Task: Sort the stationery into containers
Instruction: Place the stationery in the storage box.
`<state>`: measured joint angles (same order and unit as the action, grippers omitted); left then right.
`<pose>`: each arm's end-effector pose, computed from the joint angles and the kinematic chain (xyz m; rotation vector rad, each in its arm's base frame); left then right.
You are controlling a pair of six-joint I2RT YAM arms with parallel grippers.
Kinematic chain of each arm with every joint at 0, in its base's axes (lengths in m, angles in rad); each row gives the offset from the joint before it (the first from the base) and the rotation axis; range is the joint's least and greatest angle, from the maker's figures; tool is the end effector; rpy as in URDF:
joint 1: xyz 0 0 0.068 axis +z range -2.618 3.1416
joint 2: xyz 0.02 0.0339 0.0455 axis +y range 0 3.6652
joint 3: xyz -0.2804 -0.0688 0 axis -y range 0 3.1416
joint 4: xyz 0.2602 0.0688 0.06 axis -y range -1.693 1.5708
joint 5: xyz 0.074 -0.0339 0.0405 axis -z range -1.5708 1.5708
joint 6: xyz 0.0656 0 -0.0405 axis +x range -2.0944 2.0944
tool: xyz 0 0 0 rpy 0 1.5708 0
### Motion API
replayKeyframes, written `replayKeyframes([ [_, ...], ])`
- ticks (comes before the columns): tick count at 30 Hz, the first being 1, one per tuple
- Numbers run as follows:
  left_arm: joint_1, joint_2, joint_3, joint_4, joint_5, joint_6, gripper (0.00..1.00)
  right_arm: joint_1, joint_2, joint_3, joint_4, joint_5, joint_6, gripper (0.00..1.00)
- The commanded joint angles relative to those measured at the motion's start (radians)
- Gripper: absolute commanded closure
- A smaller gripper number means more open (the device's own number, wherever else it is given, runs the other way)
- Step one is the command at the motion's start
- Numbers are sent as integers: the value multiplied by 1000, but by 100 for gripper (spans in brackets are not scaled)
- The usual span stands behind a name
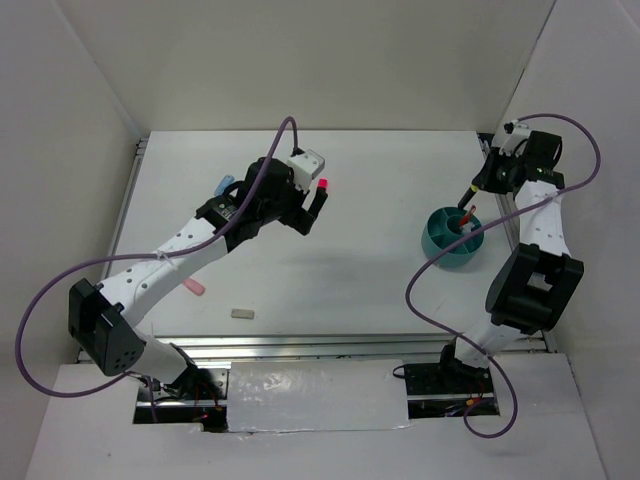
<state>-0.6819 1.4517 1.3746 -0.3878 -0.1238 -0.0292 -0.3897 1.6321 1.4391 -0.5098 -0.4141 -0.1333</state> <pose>0.2963 -0.2301 0.3693 0.5816 1.9625 -0.3206 0.3859 -0.1300 0.3157 0.0688 2.2090 0.1828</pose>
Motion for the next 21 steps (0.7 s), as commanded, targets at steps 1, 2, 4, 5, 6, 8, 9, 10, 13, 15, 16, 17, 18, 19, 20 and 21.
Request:
replayKeyframes([
  [1,4,6,38,43,-7,15,1,14,3,9,14,6,-26,100],
  [2,4,6,41,41,-8,17,1,15,6,12,4,6,-32,100],
  [4,4,9,43,35,-8,17,1,17,12,14,-2,6,-37,100],
  [5,4,9,40,36,-7,17,1,21,17,14,-6,5,-49,100],
  [6,5,9,38,36,-5,17,1,25,18,12,-7,8,-52,100],
  [8,4,7,32,41,-2,17,1,31,23,6,-16,11,-68,100],
  [9,4,7,30,46,-2,17,1,32,23,4,-18,12,-69,100],
  [10,4,7,29,44,-4,17,1,32,26,1,-21,11,-72,100],
  [13,4,13,27,40,-7,17,1,34,20,-3,-21,12,-77,100],
  [15,4,16,30,38,-11,17,1,35,12,-5,-21,12,-77,100],
  [16,4,15,30,40,-10,18,1,35,9,-3,-22,8,-77,100],
  [17,4,15,30,38,-11,17,1,35,3,-3,-25,6,-78,100],
  [18,4,16,30,40,-10,18,1,35,-1,-3,-26,5,-78,100],
  [19,4,16,32,41,-10,17,1,37,-6,-3,-27,1,-77,100],
  [20,4,19,32,40,-10,17,1,38,-11,-5,-29,-2,-78,100],
  [21,4,19,30,40,-10,18,1,38,-18,-8,-30,-3,-77,100],
])
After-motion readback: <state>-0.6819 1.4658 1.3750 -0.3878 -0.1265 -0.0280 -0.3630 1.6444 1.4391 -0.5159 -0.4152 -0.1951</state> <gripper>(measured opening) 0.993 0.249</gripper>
